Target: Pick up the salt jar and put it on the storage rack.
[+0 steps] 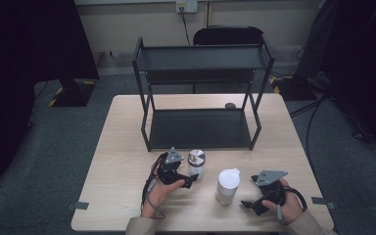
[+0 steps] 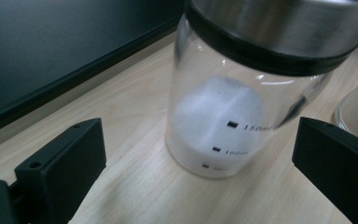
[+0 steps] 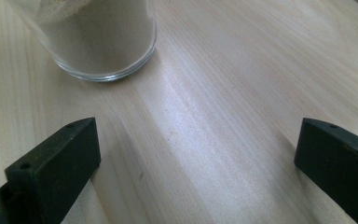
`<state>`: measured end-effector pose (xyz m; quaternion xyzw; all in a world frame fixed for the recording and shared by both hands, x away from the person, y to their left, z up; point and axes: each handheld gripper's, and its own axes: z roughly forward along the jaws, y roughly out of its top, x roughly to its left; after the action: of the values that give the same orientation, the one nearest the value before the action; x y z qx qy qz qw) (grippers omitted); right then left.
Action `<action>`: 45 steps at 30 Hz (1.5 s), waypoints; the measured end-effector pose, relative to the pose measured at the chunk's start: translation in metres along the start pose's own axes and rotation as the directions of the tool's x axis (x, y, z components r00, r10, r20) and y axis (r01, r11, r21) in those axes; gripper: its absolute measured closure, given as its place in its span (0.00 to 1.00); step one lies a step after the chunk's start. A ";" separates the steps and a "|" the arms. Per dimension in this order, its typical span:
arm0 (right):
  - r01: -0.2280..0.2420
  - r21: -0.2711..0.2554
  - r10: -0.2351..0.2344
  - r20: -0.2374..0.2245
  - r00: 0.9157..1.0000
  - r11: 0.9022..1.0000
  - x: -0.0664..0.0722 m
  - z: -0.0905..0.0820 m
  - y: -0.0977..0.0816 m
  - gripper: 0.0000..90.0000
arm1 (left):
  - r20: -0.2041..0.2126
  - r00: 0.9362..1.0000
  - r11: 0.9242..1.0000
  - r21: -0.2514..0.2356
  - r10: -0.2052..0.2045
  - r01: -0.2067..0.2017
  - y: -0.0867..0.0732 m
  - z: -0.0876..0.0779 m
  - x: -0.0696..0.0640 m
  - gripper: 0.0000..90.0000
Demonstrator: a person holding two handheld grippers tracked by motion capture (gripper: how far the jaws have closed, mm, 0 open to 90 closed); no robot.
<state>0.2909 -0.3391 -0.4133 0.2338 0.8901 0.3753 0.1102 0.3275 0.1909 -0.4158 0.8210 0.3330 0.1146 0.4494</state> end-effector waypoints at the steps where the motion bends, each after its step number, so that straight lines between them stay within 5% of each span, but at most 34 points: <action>1: 0.000 0.000 0.000 0.000 1.000 1.000 0.000 0.000 0.000 0.00 | 0.000 1.000 1.000 0.000 0.003 -0.003 0.000 0.001 -0.001 0.03; 27: 0.000 0.000 0.000 0.000 1.000 1.000 0.000 0.000 0.000 0.00 | 0.005 0.999 0.999 -0.024 0.046 -0.046 0.006 0.028 -0.010 0.30; 45: 0.000 0.000 0.000 0.000 1.000 1.000 0.000 0.000 0.000 0.00 | -0.048 0.997 0.999 0.003 0.054 -0.054 0.013 0.025 -0.019 0.34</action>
<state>0.2910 -0.3388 -0.4134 0.2340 0.8900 0.3755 0.1102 0.3313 0.1572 -0.4168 0.8270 0.3214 0.1461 0.4374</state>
